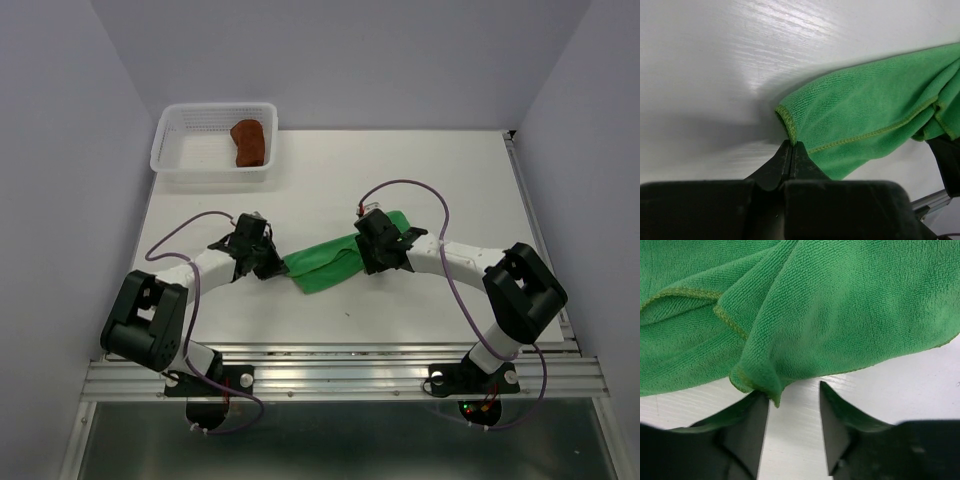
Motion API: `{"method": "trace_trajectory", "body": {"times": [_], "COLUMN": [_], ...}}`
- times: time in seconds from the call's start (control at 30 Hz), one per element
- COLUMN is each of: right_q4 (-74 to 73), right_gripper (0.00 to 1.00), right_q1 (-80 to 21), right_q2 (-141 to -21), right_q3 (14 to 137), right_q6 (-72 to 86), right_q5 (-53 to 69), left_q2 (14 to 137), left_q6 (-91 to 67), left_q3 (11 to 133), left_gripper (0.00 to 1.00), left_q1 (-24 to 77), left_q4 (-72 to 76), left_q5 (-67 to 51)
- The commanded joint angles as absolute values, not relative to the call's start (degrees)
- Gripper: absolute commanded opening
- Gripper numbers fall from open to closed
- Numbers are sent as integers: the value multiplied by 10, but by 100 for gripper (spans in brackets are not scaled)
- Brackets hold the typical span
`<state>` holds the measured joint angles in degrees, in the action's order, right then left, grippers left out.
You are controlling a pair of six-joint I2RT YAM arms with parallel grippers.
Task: Roll the towels
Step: Flatten the towel
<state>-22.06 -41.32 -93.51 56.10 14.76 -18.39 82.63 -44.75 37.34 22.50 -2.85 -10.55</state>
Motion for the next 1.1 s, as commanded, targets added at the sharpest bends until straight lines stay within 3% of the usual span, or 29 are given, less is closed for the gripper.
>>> {"method": "trace_trajectory", "body": {"times": [0.0, 0.07, 0.2, 0.27, 0.47, 0.83, 0.97, 1.07], "right_q4": [-224, -225, -203, -180, -186, -336, -348, -337], "right_gripper": [45, 32, 19, 2, 1, 1, 1, 1], "right_q1": [-418, -418, -418, -418, -418, -418, -418, -418], "right_q2": [-923, -922, -929, -931, -861, -558, -466, -411], "right_q3": [571, 573, 570, 567, 576, 663, 723, 780], "right_q6": [136, 136, 133, 134, 127, 72, 61, 39], "right_q5": [-192, -194, -178, -175, -304, -485, -487, -404], "left_q2": [789, 783, 768, 762, 719, 517, 454, 421], "left_q6": [-438, -436, -436, -436, -437, -445, -455, -462], "left_q3": [398, 398, 398, 401, 435, 599, 649, 710], "left_gripper": [0, 0, 0, 0, 0, 0, 0, 0], "left_q1": [226, 226, 226, 226, 221, 192, 192, 192], "left_q4": [-40, -40, -43, -47, -75, -208, -259, -314], "left_q5": [-117, -127, -135, -140, -120, -7, 39, 39]}}
